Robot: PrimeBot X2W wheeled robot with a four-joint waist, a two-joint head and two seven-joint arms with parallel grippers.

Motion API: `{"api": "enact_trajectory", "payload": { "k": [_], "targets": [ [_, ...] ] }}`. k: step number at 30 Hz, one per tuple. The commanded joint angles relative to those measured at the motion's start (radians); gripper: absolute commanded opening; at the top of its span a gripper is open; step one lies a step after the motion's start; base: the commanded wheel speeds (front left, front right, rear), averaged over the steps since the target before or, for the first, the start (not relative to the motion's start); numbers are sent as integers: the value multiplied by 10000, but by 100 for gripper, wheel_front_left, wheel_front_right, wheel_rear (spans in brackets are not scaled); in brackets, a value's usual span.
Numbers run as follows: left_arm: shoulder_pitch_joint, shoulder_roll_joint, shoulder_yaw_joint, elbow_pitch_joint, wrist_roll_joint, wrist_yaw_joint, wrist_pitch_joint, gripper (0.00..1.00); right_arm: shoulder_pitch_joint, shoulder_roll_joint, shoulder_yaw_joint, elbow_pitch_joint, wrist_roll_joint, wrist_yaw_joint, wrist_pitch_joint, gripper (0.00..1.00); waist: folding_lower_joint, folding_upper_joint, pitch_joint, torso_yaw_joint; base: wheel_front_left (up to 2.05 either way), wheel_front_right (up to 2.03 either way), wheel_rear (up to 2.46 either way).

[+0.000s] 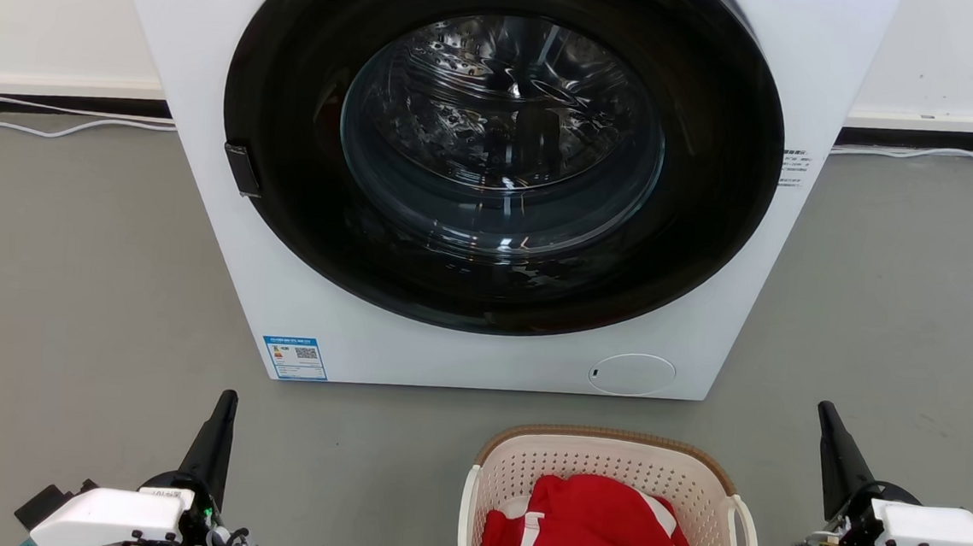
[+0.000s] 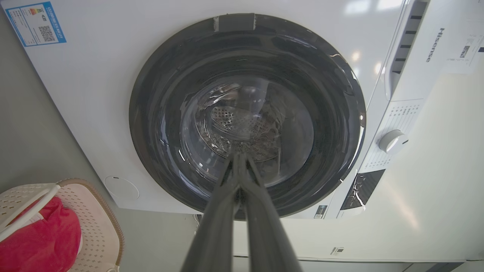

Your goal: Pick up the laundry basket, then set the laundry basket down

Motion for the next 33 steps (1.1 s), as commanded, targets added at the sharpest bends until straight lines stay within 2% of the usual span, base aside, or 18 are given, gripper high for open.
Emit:
{"api": "enact_trajectory", "payload": {
  "k": [1,33],
  "targets": [
    [-561,135,298,-286,-63,-115,59,0,-246,-26,178,-298,69,73,75,0,0,-1,0,0,0,0,0],
    [-561,135,298,-286,-63,-115,59,0,-246,-26,178,-298,69,73,75,0,0,-1,0,0,0,0,0]
  ]
}}
